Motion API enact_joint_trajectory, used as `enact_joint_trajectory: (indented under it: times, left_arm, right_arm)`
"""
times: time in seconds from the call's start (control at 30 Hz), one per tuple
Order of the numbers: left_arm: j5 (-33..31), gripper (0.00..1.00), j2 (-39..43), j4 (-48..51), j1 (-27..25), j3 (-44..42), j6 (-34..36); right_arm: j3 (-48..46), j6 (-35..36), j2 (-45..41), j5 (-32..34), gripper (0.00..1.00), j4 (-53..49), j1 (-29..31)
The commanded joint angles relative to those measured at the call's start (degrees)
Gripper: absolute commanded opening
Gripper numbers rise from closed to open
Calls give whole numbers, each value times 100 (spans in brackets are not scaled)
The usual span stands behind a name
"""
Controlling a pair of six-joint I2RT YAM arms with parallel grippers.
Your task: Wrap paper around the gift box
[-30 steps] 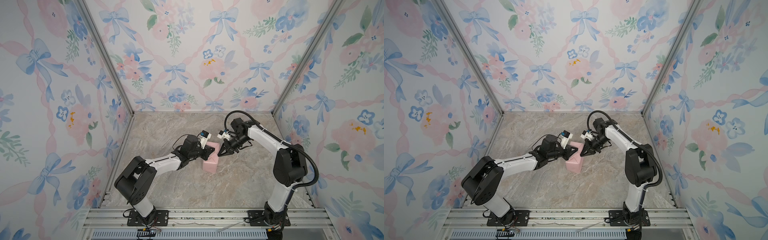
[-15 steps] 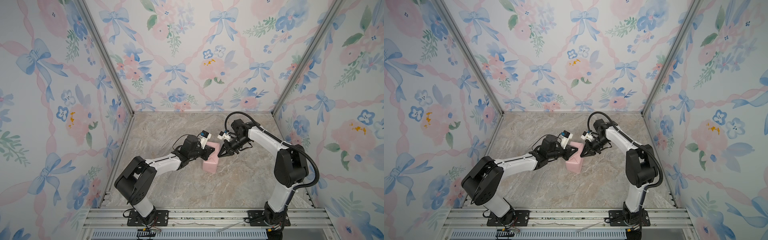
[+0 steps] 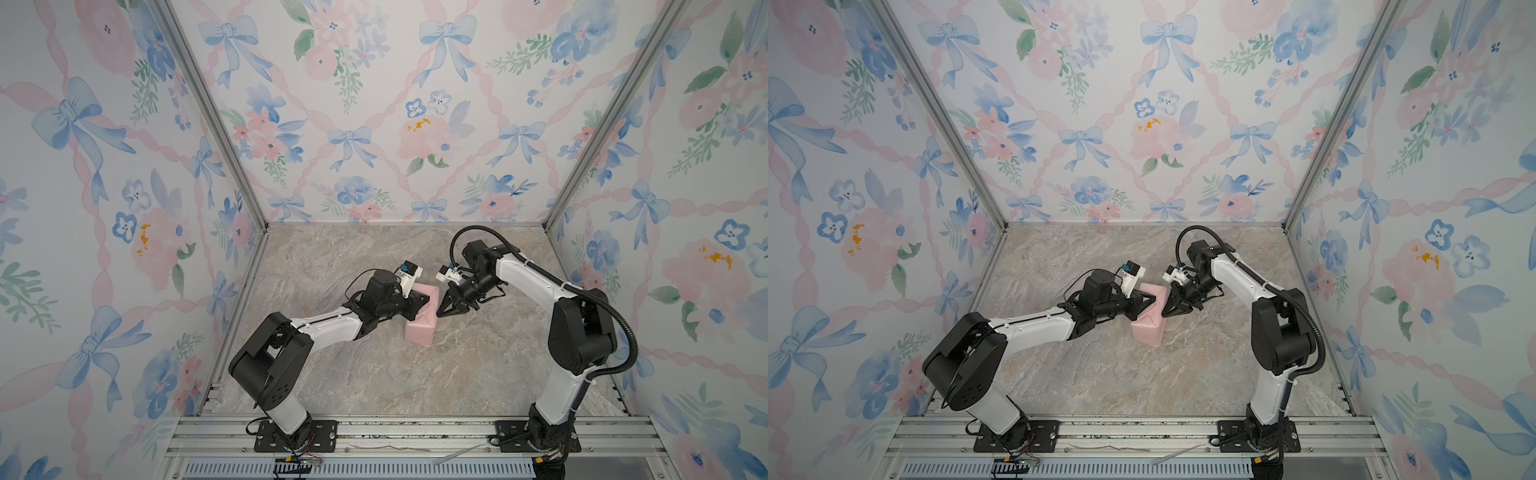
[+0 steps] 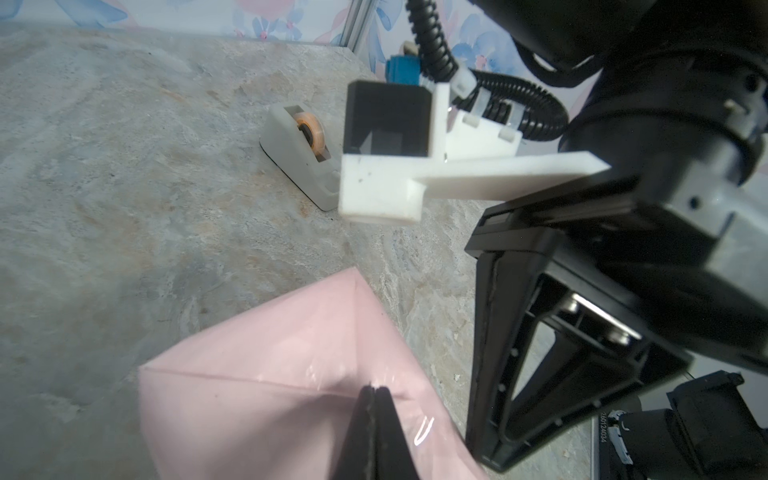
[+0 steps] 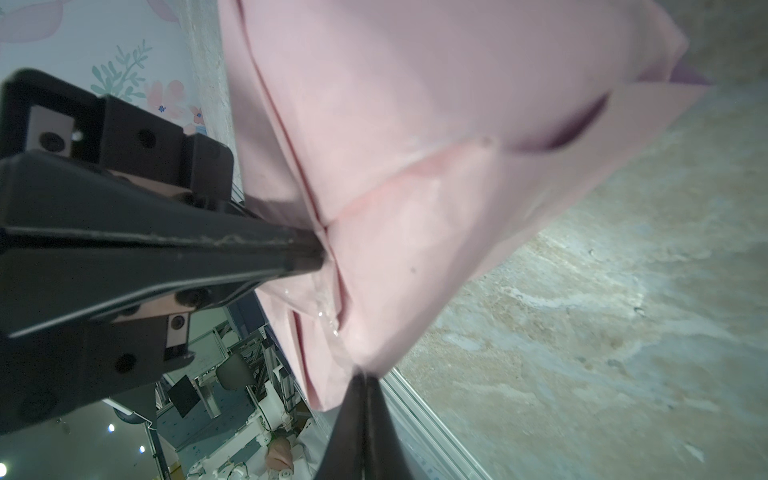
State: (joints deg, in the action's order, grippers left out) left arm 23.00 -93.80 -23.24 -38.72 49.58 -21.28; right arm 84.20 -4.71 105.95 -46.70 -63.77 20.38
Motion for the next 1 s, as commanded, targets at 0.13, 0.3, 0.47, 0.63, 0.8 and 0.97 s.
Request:
enact_joint_trajectory:
  times: [0.13,0.3,0.47,0.63,0.8,0.97]
  left_arm:
    - [-66,4,0,631,-41,-177,-52]
    - [-67,4,11,630,-39,-186,-52]
    - [-60,4,10,632,-46,-186,-52]
    - [-59,4,27,631,-51,-195,-47]
    - [-67,4,5,626,-53,-203,-52]
    - [-60,4,-3,626,-57,-195,-52]
  right_arm:
    - [-176,-82,-92,60,3,83,-17]
    - [-244,-122,-43,55,4,200,-18]
    - [-325,-163,-39,47,10,320,-14]
    - [-358,-198,-70,73,12,375,-20]
    - [-413,-216,-106,284,14,379,-31]
    - [-272,-147,-416,550,23,98,-61]
